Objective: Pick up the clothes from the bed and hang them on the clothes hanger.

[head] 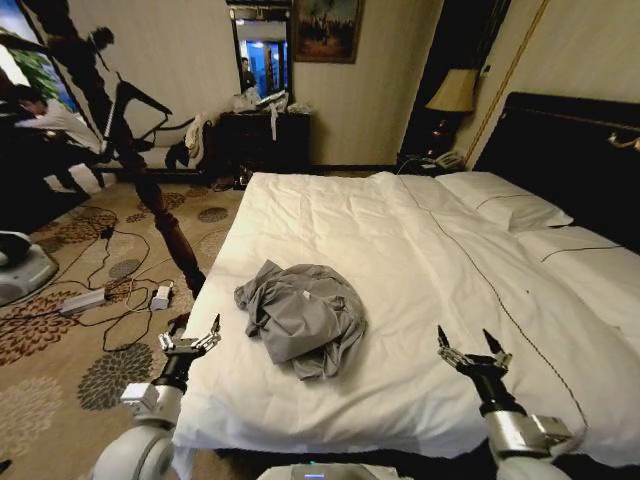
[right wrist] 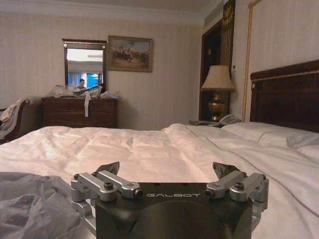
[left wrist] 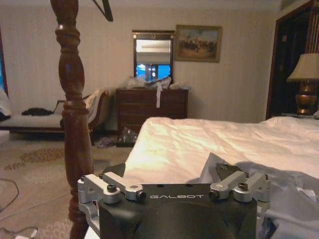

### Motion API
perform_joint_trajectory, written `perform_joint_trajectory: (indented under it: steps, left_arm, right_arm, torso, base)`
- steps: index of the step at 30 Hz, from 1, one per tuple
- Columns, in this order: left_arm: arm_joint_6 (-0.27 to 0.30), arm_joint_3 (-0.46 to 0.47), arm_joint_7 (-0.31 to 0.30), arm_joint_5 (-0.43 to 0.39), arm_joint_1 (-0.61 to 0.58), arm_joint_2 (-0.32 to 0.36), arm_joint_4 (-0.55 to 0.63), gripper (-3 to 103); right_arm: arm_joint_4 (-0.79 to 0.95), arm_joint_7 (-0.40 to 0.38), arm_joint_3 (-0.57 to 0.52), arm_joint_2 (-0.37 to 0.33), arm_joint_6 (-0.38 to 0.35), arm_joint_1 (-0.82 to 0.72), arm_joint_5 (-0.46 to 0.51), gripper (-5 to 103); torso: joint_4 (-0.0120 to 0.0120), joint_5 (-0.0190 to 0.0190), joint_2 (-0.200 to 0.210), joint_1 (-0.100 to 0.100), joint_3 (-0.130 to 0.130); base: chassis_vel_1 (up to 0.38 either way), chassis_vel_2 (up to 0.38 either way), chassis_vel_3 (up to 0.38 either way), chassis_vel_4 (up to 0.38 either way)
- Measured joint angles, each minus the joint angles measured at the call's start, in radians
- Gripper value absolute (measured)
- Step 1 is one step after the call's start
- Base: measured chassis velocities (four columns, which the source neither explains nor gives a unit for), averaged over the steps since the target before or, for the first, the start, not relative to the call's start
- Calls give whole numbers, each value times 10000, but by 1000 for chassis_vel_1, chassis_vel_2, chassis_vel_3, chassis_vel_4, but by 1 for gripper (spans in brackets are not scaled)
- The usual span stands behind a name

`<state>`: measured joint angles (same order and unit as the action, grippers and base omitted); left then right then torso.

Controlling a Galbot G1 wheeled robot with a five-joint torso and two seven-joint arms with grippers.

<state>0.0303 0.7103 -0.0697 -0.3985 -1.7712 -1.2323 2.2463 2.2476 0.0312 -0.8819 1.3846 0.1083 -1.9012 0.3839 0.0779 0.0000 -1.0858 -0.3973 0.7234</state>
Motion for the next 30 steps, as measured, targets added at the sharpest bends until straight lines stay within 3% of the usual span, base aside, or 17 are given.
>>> perform_joint_trajectory:
  steps: [1,9,15,21,25,30]
  left_arm:
    - [293,-195,95,-120,-79,8,-34,100]
    - [394,-444,108,-330,80,40,-55,100]
    - [705,-476,-50,-937,364,292,-74,100]
    - [1666,-775,-1047,-2824,1339,1023,64,99]
    - [2363,-1022,-2071,-4945,2516,1557,-123,98]
    - [2758,-1580,-2490,-5991,3411,1729,-1017,96]
  right_arm:
    - [-102,-78,127,64,-7,-12,-200,100]
    - [-9,-137,152,77,-54,-107,-98,100]
    - [14,-134,217,71,-94,-163,-109,100]
    - [19,-134,215,66,-74,-308,-309,100]
    - [79,-163,126,34,-59,-420,-423,100]
    - [99,-164,49,78,34,-605,-572,100]
  torso:
    - [0,0,0,0,0]
    - [0,-1,0,0,0]
    - [-1,0,0,0,0]
    - [1,1,0,0,0]
    - [-1,1,-1,0,0]
    - [0,-1,0,0,1]
  base:
    - [0,0,0,0]
    - [0,0,0,0]
    - [0,0,0,0]
    - [0,0,0,0]
    - [0,0,0,0]
    - [0,0,0,0]
